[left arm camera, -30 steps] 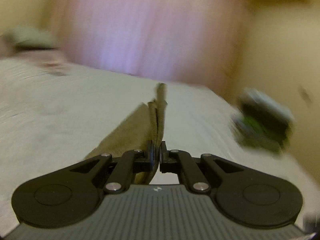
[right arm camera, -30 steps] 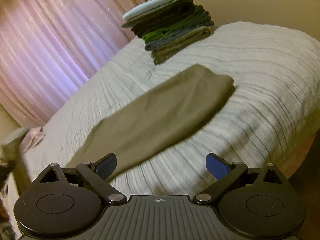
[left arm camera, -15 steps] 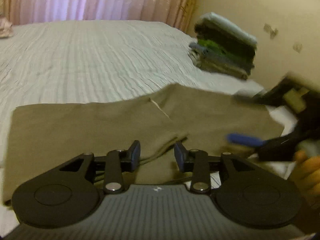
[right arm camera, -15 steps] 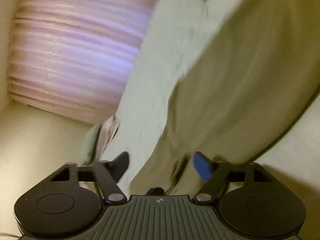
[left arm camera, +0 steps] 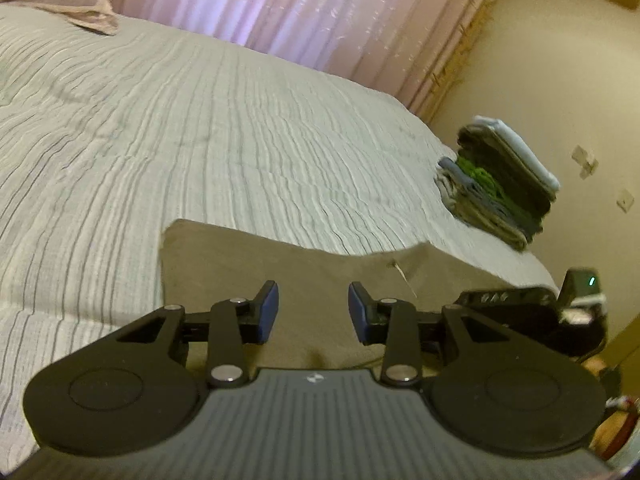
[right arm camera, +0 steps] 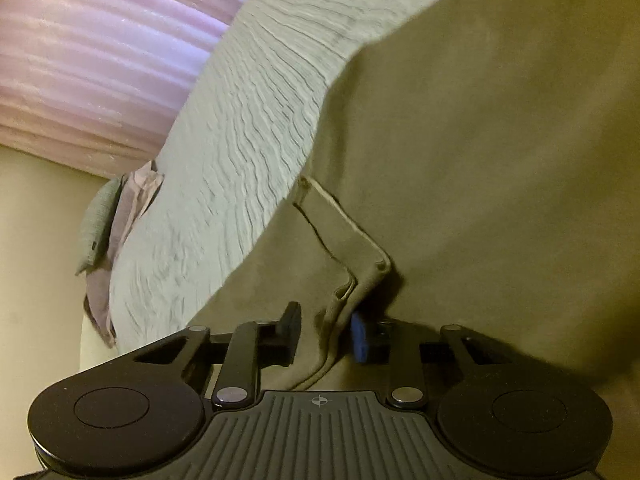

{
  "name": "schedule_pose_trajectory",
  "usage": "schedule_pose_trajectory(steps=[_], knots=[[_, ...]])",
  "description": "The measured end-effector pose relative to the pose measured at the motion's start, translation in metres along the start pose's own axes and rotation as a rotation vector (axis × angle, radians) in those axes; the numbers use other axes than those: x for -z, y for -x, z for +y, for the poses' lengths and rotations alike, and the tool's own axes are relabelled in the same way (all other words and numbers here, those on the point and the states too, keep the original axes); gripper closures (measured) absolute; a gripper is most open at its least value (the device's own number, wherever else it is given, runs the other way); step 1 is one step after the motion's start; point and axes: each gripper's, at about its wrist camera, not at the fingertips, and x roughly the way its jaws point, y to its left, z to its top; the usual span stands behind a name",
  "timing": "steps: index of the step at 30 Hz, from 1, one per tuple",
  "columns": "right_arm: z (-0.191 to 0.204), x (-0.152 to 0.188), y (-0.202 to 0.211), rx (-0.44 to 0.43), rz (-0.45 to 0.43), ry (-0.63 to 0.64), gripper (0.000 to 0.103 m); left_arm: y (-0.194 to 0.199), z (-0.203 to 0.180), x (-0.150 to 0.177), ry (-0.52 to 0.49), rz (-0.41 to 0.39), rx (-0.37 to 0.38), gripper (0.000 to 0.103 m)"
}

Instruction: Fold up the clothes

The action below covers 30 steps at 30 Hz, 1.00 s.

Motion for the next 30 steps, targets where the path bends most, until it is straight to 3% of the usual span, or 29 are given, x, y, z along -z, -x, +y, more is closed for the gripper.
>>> schedule_pose_trajectory(steps=[3, 7, 11, 14, 16, 19, 21, 23, 26, 29, 30], knots=[[0.0, 0.003, 0.007, -0.058, -0.08, 0.037, 0.1, 0.007, 0.01, -0.005, 0.057, -0.016, 0.005, 0.072], [0.018, 0.001, 0.056, -0.108, -0.32, 0.213, 0.1, 0.011, 0.016, -0.016, 0.12, -0.037, 0.045, 0.072], [0.023, 0.001, 0.128, 0.036, -0.61, 0.423, 0.1, -0.001, 0.002, -0.027, 0.097, -0.03, 0.103, 0.072], [0.007, -0.005, 0.162, 0.212, -0.746, 0.506, 0.1, -0.022, -0.019, -0.027, 0.046, 0.013, 0.139, 0.072], [-0.023, -0.022, 0.165, 0.287, -0.721, 0.425, 0.1, -0.04, -0.034, -0.022, 0.015, 0.057, 0.158, 0.072], [-0.089, -0.044, 0.158, 0.338, -0.609, 0.229, 0.1, -0.058, -0.049, -0.014, -0.017, 0.105, 0.172, 0.072], [-0.122, -0.049, 0.156, 0.332, -0.55, 0.132, 0.1, -0.064, -0.054, -0.01, -0.029, 0.121, 0.172, 0.072], [-0.126, -0.049, 0.159, 0.315, -0.56, 0.127, 0.1, -0.07, -0.06, -0.006, -0.041, 0.138, 0.172, 0.072], [-0.094, -0.045, 0.167, 0.325, -0.653, 0.304, 0.1, -0.079, -0.068, -0.001, -0.059, 0.163, 0.172, 0.072], [-0.047, -0.018, 0.18, 0.38, -0.806, 0.651, 0.1, -0.088, -0.075, 0.005, -0.073, 0.186, 0.17, 0.072], [-0.041, -0.009, 0.18, 0.423, -0.817, 0.744, 0.1, -0.09, -0.076, 0.007, -0.073, 0.192, 0.167, 0.072]])
